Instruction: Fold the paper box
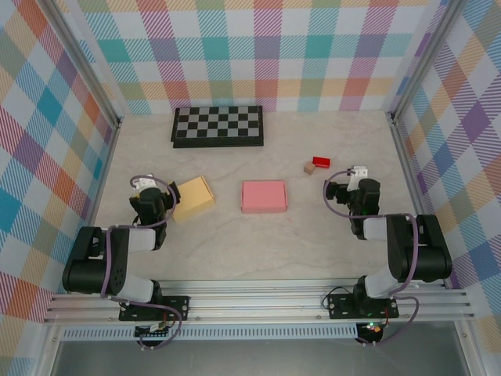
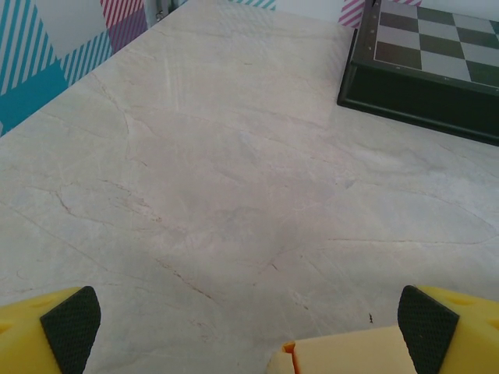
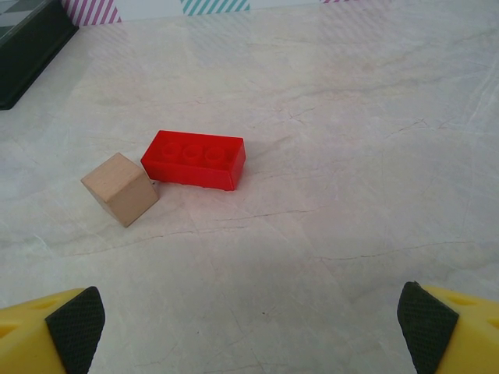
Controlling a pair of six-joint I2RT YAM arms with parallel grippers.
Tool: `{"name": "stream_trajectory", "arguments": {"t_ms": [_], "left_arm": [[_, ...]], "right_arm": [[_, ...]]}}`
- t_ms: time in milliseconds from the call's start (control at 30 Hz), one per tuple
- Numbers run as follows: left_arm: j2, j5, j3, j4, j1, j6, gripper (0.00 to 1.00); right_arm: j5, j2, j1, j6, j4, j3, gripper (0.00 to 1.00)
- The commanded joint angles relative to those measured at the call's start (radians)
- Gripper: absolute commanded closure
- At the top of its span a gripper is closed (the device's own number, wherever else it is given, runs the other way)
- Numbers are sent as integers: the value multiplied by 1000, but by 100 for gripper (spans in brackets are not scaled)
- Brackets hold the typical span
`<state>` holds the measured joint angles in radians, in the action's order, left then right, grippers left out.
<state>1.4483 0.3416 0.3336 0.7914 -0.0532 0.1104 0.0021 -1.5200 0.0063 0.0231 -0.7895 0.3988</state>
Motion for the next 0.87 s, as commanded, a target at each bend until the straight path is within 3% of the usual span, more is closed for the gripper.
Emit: {"name": "stream_trajectory", "arguments": {"t_ms": [0, 200, 833], "left_arm": [[6, 16, 22, 28, -17, -27, 0], [32, 57, 44, 27, -76, -89, 0], [37, 50, 51, 19, -79, -94, 0]], "right_arm": [[-24, -6, -3, -12, -7, 20, 0], [-23, -6, -3, -12, -6, 20, 0], [-30, -9, -2, -18, 2, 26, 0]]}}
